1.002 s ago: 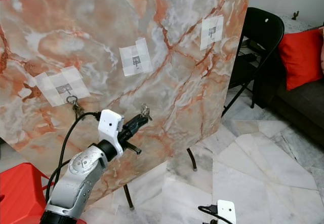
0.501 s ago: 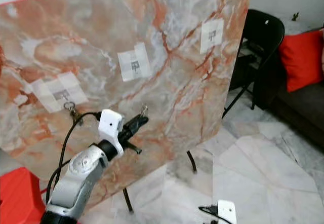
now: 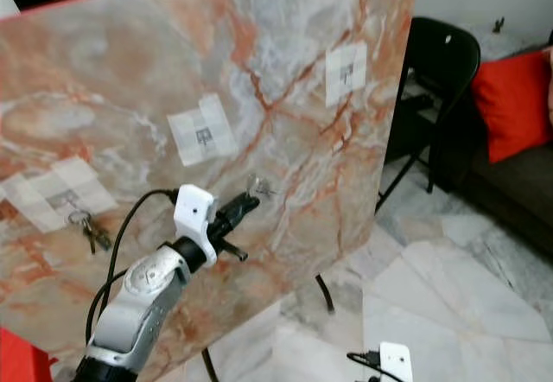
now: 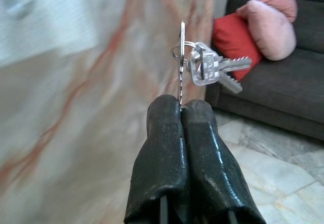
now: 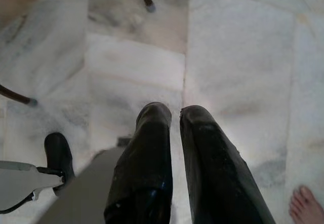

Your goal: Hang keys on a hook

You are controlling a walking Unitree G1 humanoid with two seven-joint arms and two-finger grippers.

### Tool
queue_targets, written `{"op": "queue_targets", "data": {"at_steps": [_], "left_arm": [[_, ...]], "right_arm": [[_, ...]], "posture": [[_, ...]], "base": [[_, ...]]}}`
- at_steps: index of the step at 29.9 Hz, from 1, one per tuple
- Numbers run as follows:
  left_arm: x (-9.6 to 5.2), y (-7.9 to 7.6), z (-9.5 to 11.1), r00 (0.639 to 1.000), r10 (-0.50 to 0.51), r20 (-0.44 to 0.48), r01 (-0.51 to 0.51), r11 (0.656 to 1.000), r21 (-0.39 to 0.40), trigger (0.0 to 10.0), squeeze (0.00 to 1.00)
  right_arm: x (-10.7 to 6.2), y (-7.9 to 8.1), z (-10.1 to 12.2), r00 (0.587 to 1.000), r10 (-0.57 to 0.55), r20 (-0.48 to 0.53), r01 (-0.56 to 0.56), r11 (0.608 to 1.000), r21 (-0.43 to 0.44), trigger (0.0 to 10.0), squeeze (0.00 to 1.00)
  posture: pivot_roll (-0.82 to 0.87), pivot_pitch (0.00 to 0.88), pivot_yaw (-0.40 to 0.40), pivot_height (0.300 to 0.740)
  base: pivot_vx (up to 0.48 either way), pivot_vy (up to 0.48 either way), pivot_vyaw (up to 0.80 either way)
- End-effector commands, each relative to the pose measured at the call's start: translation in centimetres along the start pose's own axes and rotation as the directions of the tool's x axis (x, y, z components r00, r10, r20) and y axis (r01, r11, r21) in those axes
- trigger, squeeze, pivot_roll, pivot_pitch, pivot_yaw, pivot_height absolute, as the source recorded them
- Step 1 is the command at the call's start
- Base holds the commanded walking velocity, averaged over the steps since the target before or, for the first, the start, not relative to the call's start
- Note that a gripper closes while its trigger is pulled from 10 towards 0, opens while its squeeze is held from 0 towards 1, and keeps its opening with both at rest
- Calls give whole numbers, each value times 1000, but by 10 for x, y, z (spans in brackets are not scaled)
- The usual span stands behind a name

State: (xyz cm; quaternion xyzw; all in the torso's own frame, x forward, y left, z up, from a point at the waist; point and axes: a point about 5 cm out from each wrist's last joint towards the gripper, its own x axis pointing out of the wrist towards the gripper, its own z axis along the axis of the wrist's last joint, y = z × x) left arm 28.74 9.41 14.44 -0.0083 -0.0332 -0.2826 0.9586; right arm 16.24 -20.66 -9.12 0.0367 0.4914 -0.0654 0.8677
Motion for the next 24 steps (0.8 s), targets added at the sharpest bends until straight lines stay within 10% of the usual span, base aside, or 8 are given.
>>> {"op": "queue_targets", "data": {"at_steps": [1,24], "left_arm": [[-3,4,-2,1000,18,-5,-18,1000,2,10000,0],[20,18,17,996,46,82,-20,957,-290,10000,0]], "right_arm": [[-1,5,-7,1000,14,-20,-14,1000,3,10000,0],[0,5,-7,1000,13,-19,-13,1000,5,10000,0]], "posture": [[-42,0,43,734],[-47,0,41,734]], "base": [[0,0,0],[0,0,0]]}}
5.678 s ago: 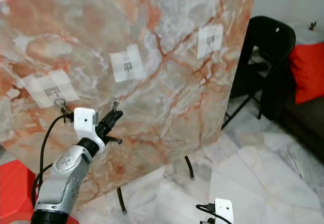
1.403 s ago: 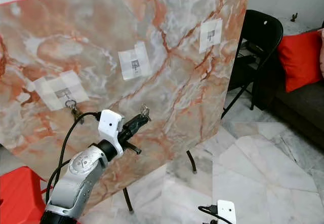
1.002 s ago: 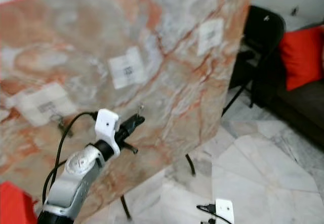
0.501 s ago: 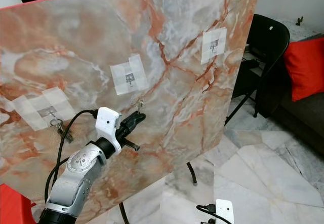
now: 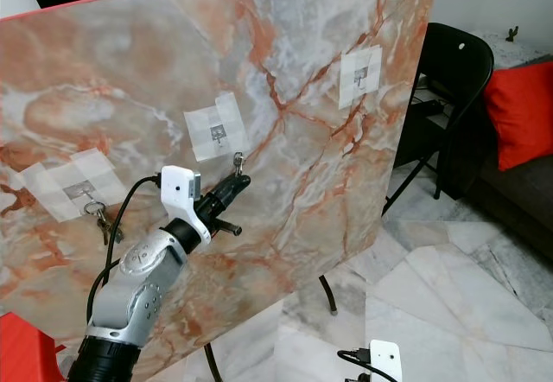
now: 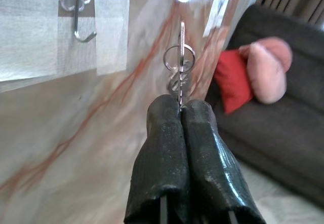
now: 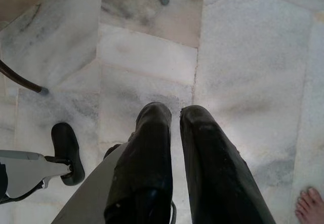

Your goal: Hang keys on a hook

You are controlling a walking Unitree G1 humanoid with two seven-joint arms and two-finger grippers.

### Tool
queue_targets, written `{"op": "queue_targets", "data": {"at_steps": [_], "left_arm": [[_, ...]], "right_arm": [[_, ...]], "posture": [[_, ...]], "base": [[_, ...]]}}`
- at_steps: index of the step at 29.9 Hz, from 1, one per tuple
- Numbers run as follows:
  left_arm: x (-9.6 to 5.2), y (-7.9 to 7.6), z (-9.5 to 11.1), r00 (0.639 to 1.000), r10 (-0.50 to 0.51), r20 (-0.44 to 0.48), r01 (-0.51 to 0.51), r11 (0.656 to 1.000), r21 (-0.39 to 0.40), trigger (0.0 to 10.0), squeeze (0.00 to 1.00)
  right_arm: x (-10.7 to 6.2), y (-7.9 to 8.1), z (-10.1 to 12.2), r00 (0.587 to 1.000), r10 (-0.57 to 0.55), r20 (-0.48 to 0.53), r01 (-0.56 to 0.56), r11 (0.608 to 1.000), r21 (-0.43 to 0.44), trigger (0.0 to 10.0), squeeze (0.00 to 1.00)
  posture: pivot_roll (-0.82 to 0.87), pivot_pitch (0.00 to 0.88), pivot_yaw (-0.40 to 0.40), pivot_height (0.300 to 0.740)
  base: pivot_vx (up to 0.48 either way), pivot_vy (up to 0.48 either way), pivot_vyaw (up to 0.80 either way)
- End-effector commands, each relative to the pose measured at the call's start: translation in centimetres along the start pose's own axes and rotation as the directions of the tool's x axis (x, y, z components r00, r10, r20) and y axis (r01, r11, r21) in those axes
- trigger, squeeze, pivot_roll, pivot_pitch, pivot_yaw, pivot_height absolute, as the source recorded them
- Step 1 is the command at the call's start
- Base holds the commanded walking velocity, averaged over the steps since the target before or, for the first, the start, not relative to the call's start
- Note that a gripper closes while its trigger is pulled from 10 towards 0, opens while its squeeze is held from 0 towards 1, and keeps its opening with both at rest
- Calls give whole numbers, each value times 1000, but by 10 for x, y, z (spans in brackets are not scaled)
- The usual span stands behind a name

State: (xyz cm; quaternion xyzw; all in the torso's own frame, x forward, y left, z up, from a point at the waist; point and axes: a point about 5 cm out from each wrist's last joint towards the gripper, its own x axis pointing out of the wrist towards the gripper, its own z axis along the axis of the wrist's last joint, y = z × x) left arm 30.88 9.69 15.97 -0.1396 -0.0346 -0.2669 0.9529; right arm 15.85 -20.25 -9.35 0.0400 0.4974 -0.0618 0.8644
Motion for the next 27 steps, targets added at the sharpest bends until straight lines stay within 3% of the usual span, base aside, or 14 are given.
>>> {"op": "queue_targets", "data": {"at_steps": [1,13,27], "left_arm": [[3,3,3,1000,-2,9,2,999,-42,10000,0],[4,11,6,996,75,50,-63,973,-222,10000,0],[4,12,0,996,90,18,-80,947,-311,10000,0]], "right_arm": [[0,2,-2,1000,5,-5,-5,1000,3,10000,0],[0,1,-1,1000,4,-4,-4,1000,2,10000,0],[0,1,-1,1000,4,-4,-4,1000,1,10000,0]], "posture": [[-47,0,41,734],[-49,0,38,734],[-48,0,38,734]], "base": [[0,0,0],[0,0,0],[0,0,0]]}}
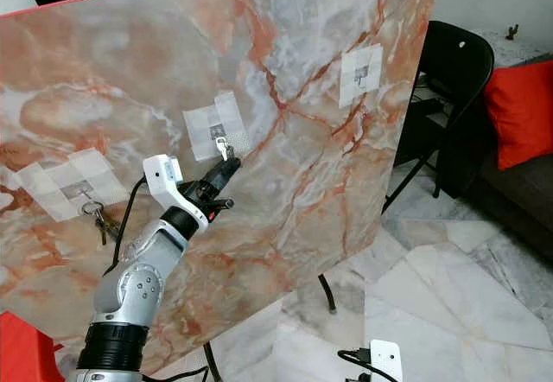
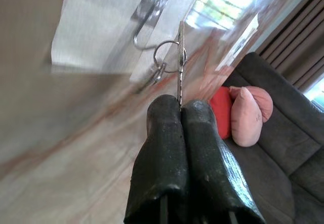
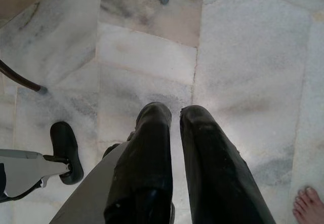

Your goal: Hang keys on a hook

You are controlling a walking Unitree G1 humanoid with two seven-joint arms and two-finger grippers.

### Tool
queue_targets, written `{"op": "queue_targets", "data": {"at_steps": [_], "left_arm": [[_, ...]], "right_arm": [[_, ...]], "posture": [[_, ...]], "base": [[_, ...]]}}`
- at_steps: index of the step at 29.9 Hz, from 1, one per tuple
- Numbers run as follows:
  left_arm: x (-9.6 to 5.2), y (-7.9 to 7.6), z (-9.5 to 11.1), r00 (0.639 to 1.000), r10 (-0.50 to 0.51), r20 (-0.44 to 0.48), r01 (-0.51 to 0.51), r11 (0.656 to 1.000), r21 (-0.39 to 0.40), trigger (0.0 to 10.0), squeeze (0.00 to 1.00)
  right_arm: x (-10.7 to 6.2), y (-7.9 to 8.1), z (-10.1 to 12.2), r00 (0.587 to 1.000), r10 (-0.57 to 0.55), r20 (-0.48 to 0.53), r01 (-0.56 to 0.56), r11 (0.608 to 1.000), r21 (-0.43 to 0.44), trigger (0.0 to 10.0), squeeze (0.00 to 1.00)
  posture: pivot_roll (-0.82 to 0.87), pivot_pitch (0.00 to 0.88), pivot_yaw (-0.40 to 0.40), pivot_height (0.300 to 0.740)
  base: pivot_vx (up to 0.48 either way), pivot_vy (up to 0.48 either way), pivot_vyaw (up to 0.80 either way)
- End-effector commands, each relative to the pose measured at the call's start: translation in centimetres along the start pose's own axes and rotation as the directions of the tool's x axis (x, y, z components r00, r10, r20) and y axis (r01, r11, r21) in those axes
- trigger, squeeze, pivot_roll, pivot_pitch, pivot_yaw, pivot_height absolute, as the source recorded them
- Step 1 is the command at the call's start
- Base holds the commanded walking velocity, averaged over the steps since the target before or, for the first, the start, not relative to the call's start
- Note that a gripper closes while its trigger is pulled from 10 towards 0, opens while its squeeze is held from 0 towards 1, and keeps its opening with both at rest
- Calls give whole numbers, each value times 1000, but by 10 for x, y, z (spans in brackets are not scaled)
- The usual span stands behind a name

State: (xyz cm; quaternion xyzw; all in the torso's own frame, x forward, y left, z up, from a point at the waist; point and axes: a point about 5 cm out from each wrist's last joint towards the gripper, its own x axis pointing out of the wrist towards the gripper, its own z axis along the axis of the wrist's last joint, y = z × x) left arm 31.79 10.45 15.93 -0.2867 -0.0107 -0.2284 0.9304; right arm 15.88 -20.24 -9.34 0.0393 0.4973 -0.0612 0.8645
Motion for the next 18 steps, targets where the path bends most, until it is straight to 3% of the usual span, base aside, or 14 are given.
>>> {"op": "queue_targets", "data": {"at_steps": [1,18], "left_arm": [[0,1,-2,1000,8,-12,-8,999,-33,10000,0],[2,2,-2,1000,20,-8,-21,992,-122,10000,0]], "right_arm": [[0,1,-1,1000,4,-5,-4,1000,3,10000,0],[0,1,-1,1000,4,-5,-4,1000,0,10000,0]], "posture": [[-49,0,37,734],[-49,0,35,734]], "base": [[0,0,0],[0,0,0]]}}
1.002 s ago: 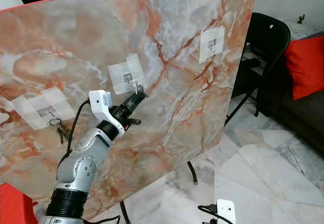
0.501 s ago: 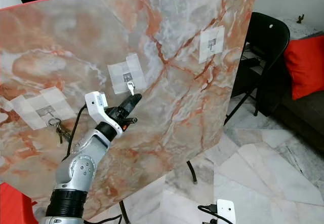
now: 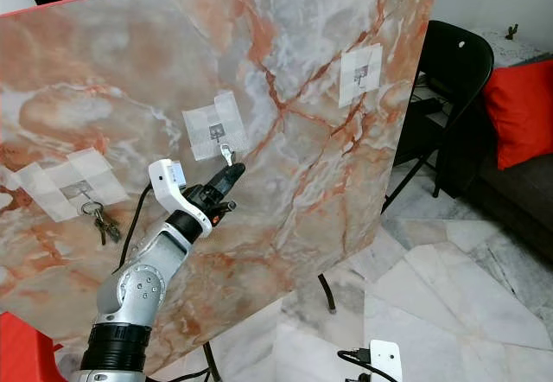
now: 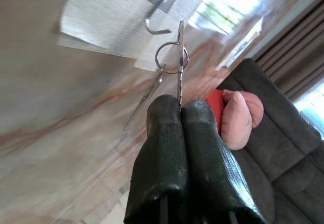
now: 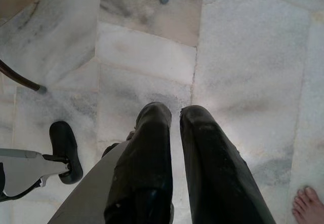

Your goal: Hang keys on a hook

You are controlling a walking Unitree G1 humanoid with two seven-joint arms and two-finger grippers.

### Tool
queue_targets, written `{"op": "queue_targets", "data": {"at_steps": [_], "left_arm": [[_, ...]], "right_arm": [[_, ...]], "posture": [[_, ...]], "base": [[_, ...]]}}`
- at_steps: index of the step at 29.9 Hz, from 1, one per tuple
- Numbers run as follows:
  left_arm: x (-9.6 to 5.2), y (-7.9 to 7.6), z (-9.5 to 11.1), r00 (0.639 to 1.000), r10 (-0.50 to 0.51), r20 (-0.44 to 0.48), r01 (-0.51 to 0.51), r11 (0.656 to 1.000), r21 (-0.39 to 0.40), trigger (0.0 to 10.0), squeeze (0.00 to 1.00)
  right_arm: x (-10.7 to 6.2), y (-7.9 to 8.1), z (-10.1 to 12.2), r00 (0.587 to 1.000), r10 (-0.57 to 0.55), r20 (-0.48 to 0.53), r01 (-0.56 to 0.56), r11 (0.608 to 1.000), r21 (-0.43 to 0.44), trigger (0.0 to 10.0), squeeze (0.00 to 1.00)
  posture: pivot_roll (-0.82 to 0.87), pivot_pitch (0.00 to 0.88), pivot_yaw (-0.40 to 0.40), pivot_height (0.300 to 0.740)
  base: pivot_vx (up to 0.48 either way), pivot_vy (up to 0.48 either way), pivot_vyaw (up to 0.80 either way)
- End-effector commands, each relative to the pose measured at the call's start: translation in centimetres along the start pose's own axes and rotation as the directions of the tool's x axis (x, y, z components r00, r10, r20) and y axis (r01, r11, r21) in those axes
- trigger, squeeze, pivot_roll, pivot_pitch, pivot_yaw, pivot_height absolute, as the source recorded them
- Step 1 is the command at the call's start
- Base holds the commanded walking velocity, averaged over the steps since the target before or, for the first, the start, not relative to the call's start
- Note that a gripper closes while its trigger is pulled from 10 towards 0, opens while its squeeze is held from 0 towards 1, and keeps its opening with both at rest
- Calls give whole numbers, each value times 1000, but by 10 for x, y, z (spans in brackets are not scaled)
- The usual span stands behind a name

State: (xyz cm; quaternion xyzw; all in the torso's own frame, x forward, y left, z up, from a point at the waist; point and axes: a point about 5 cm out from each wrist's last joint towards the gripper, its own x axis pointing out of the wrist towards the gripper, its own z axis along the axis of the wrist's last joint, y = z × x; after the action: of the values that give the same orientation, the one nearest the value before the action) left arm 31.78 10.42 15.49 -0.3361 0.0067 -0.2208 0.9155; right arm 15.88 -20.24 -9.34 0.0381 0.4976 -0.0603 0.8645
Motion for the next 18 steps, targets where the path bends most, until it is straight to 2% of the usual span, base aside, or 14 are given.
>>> {"op": "queue_targets", "data": {"at_steps": [1,18], "left_arm": [[3,-1,2,1000,4,1,-3,1000,-19,10000,0],[6,-2,2,1000,-2,7,2,1000,-31,10000,0]], "right_arm": [[0,1,-1,1000,4,-4,-4,1000,3,10000,0],[0,1,-1,1000,4,-4,-4,1000,3,10000,0]], "posture": [[-49,0,35,734],[-52,0,35,734]], "base": [[0,0,0],[0,0,0]]}}
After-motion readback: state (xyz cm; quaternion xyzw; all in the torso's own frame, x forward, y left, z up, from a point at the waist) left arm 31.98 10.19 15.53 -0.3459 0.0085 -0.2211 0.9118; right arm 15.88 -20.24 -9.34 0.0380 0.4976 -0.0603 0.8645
